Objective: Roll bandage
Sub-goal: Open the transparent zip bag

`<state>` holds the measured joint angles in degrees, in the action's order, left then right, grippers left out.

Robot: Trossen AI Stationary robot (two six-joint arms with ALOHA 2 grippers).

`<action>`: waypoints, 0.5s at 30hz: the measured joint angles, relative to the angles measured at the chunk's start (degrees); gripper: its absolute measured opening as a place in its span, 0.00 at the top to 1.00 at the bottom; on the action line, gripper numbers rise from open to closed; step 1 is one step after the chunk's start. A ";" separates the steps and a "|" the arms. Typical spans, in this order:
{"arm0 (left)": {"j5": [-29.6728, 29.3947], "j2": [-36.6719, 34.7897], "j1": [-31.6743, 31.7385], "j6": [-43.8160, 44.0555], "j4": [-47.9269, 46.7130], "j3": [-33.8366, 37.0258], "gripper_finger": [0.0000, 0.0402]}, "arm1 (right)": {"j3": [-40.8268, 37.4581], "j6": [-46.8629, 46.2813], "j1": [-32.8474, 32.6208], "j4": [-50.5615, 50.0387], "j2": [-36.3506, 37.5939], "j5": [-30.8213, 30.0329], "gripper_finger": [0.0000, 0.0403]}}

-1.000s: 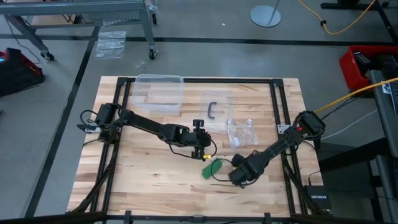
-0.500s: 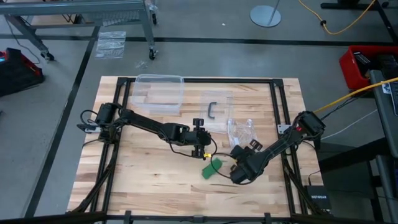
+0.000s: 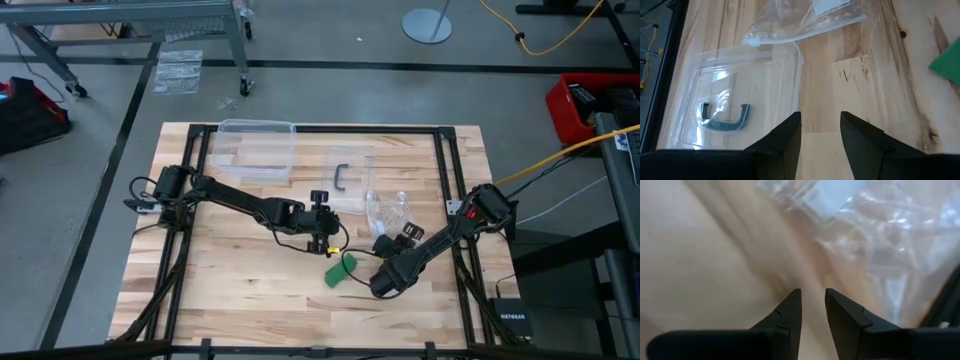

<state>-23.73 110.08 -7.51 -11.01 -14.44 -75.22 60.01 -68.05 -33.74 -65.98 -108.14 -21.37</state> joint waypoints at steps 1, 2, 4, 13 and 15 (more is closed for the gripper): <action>0.00 0.00 0.00 -0.33 0.00 0.00 0.68 | 0.00 0.02 0.02 -0.54 -0.16 -0.39 0.77; 0.00 0.00 0.00 -0.81 0.00 0.00 0.68 | 0.00 0.01 0.02 -1.10 -0.26 -0.98 0.77; 0.00 0.00 0.00 -1.48 0.00 0.00 0.68 | 0.01 0.02 0.02 -1.86 -0.28 -2.08 0.77; 0.00 0.01 0.07 -1.61 0.00 0.00 0.68 | 0.00 0.79 0.01 -1.79 -0.28 -8.36 0.77; 0.00 0.02 0.07 -1.61 0.00 0.00 0.68 | -0.01 0.84 0.02 -1.77 -0.28 -10.43 0.77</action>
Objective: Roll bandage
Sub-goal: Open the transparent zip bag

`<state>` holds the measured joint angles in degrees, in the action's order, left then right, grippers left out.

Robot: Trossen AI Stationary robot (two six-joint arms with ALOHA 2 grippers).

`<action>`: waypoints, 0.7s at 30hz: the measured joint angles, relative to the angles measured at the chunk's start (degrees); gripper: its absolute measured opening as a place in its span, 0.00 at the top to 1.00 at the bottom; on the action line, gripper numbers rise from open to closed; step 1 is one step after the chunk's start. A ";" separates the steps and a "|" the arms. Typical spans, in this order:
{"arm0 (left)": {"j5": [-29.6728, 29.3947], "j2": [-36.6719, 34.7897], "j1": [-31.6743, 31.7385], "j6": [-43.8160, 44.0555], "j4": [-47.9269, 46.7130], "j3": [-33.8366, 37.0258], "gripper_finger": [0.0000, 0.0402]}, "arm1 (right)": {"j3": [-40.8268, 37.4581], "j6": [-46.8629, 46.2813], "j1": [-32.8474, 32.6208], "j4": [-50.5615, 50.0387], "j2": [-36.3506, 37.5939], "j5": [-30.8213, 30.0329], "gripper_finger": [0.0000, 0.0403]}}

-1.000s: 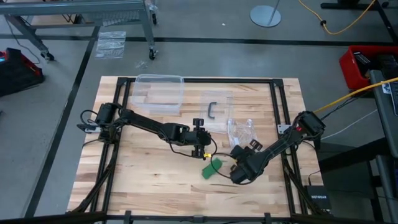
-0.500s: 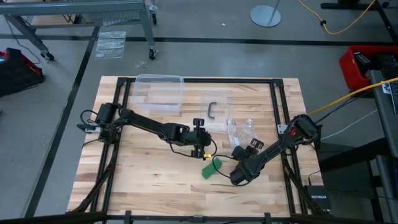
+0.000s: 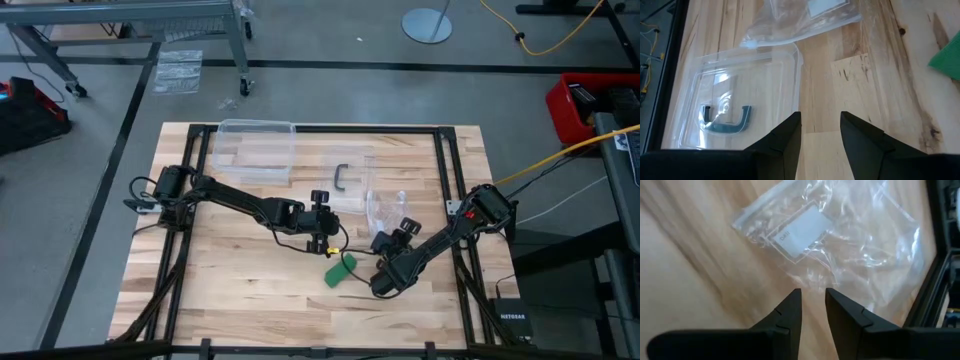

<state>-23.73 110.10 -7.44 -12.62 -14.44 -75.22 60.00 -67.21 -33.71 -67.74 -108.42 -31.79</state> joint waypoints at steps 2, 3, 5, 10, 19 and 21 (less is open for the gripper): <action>0.00 0.00 0.00 0.00 0.00 0.00 0.68 | -0.34 0.21 0.00 0.11 0.00 -1.02 0.77; 0.00 0.00 0.00 0.00 0.00 0.00 0.68 | -0.60 0.20 0.00 0.15 0.00 -1.09 0.77; 0.00 0.00 0.00 0.00 0.00 0.00 0.68 | -1.29 0.21 0.00 0.31 0.00 -0.35 0.77; 0.00 0.00 0.00 0.00 0.00 0.00 0.68 | -3.47 0.24 0.00 3.25 0.00 1.35 0.77; 0.00 0.00 0.00 0.15 0.00 0.00 0.68 | -5.88 1.58 0.00 6.27 0.00 0.31 0.82; 0.00 0.00 0.00 0.15 -0.01 0.00 0.68 | -6.28 1.17 0.00 6.25 0.00 -0.30 0.89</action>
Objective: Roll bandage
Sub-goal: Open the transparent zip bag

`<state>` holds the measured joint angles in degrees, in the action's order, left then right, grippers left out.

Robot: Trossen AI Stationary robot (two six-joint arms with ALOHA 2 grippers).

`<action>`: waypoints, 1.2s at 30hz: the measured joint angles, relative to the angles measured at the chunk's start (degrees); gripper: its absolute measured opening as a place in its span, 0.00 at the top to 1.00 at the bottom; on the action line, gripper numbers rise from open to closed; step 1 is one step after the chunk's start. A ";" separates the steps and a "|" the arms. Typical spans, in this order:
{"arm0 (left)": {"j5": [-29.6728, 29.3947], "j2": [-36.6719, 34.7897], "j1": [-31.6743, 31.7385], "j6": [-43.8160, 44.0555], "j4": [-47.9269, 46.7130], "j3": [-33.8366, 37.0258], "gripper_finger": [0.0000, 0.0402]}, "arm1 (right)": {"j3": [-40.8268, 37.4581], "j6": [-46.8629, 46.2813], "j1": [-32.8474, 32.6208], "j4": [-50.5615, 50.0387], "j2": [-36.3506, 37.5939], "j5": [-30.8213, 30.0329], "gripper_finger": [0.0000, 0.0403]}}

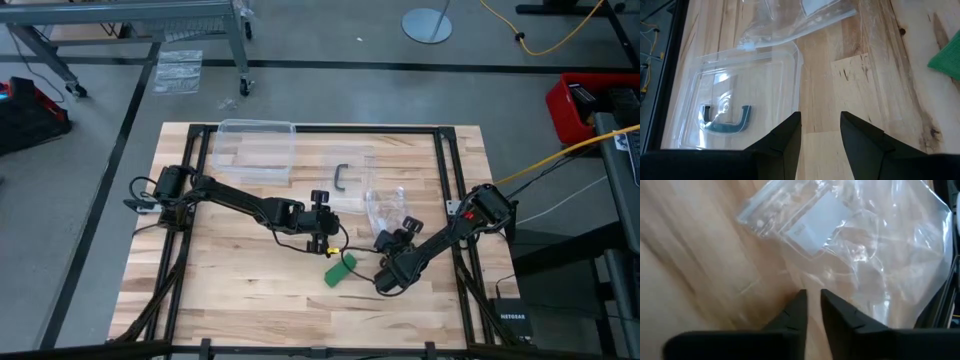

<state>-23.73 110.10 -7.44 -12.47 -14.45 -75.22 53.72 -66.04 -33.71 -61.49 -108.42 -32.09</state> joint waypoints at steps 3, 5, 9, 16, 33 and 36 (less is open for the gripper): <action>0.00 0.00 0.00 0.02 -0.01 0.00 0.68 | -0.07 -0.86 0.00 -0.04 0.00 -1.61 0.98; 0.00 0.00 0.00 0.02 -0.03 0.00 0.68 | -0.07 -2.37 0.00 -0.07 0.00 -2.46 0.98; -0.01 0.00 0.00 0.02 -0.45 0.00 0.68 | 1.22 -4.71 0.00 -3.40 0.00 -2.65 0.99; -0.02 0.00 0.06 0.02 -0.51 0.00 0.68 | 9.30 -8.80 0.00 -18.86 0.00 -2.34 0.99; -0.02 0.00 1.22 -1.58 0.55 0.00 0.68 | 15.69 -6.88 1.21 -28.55 0.00 10.96 0.80; -0.02 0.00 1.22 -3.46 2.03 0.00 0.68 | 15.69 -6.78 1.60 -28.51 0.00 13.90 0.71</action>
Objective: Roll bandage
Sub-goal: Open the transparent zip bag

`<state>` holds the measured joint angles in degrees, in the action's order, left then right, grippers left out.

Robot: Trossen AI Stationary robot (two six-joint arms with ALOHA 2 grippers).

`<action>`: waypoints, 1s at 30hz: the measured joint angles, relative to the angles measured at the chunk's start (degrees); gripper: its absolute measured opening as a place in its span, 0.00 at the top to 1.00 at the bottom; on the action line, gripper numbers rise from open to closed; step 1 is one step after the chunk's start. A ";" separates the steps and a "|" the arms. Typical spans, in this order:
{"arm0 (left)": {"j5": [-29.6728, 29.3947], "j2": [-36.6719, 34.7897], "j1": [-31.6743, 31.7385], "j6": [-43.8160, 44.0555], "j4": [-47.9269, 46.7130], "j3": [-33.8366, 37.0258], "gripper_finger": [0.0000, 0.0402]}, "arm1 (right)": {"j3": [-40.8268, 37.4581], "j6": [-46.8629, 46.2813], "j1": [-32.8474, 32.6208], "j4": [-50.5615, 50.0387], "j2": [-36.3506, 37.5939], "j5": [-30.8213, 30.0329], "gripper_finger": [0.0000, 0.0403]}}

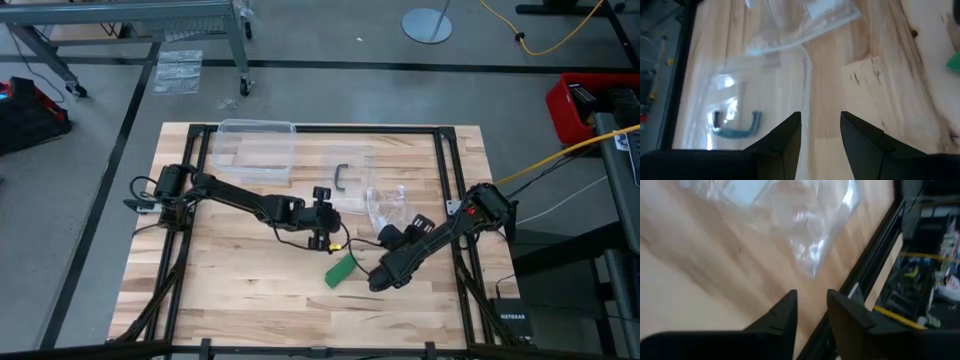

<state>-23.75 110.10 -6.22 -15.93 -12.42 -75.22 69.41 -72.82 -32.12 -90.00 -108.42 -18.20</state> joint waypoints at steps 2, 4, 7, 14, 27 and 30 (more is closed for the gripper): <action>-0.06 0.30 0.02 -3.80 2.50 0.00 0.68 | 0.00 0.00 0.37 -0.02 0.00 3.46 0.67; -0.06 0.65 0.02 -9.46 5.71 -0.02 0.68 | 0.00 0.00 0.22 -0.02 0.00 6.24 0.66; 0.02 2.56 0.02 -19.89 12.85 -0.11 0.68 | -0.02 -0.42 -1.76 0.01 0.00 8.00 0.67; 0.05 9.01 0.17 -38.57 25.40 -0.09 0.68 | -0.04 -7.54 -9.67 -0.01 0.00 12.84 0.72; 5.32 16.24 2.84 -53.99 37.33 -0.15 0.68 | -0.04 -23.15 -19.68 3.16 0.00 16.60 0.74; 8.24 16.22 3.72 -54.72 37.73 -0.15 0.68 | -0.04 -25.03 -20.04 5.15 0.00 15.93 0.74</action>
<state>-15.51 126.32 -2.50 -70.66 25.31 -75.37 69.36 -97.85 -52.16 -84.85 -108.42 -2.27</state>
